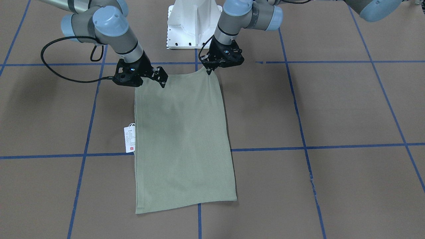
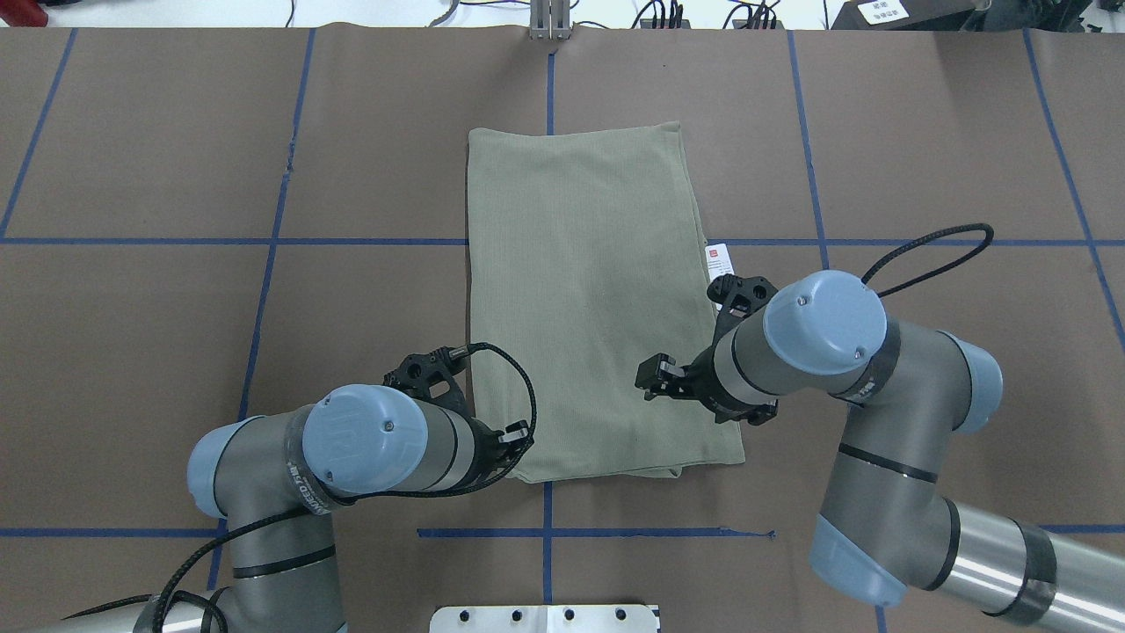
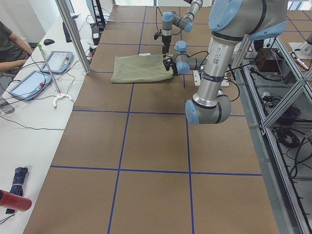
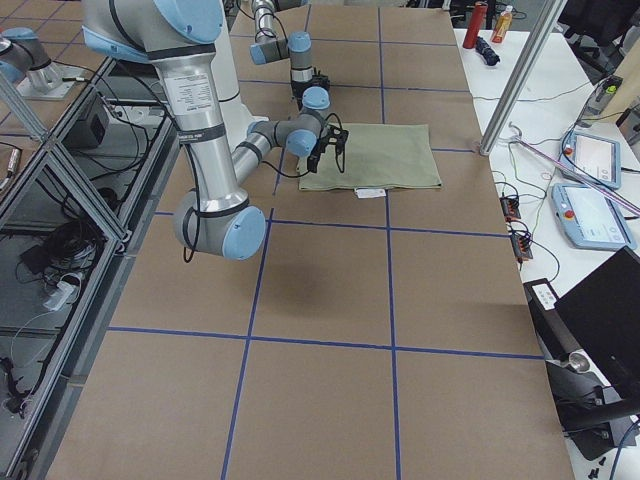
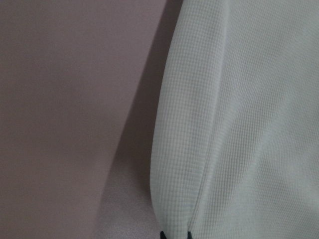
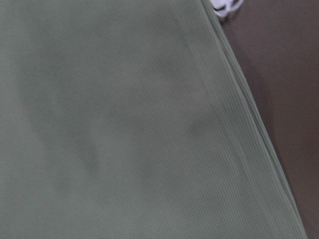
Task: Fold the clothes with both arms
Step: 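Move the right gripper down the tag edge to the shirt's near corner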
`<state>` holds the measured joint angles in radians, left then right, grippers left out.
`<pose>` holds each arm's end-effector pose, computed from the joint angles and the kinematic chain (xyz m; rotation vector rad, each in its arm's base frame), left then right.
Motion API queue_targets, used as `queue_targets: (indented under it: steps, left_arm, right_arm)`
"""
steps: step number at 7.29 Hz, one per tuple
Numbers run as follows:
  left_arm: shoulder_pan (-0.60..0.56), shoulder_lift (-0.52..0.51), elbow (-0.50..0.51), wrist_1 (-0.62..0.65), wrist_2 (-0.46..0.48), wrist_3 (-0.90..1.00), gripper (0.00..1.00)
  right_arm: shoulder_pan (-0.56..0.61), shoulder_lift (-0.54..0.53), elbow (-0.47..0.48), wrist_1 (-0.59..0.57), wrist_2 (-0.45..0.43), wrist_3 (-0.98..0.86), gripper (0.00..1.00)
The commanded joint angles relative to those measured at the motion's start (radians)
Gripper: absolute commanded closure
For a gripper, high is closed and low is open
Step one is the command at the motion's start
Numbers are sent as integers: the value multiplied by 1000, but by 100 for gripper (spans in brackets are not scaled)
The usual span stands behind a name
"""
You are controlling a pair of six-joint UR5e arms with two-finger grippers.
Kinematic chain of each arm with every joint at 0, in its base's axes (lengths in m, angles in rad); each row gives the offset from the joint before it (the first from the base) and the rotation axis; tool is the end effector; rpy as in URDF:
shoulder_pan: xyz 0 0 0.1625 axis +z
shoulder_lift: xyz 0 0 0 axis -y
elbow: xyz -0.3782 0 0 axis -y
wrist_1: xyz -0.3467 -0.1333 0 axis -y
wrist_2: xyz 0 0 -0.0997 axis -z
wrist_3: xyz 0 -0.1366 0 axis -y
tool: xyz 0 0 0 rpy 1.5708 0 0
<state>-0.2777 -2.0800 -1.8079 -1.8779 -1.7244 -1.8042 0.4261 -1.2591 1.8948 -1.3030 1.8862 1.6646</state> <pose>0.5515 -0.2741 0.2375 -0.1166 1.0610 -0.3812 -0.4711 -0.3137 0.3187 -0.1420 -0.9360 0.3383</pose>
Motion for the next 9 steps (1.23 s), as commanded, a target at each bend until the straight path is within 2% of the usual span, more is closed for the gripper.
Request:
queue_targets:
  steps: [1,3,5,9]
  left_arm:
    - [2,0,1,-3,-1,0,100]
    - [2,-2,-1,-1,-1,0,100]
    - [2,-2,-1,-1,-1,0,100]
    - [2,0,-1,-3,-1,2,100]
  right_arm:
    - [-104,-48,46,-7,-137,273,0]
    - [-128,-65,38,-19,-186,389,0]
    - [-154,-43,43,-132,-205,399,0]
    - [-161,-14,38,-159,-203,397,0]
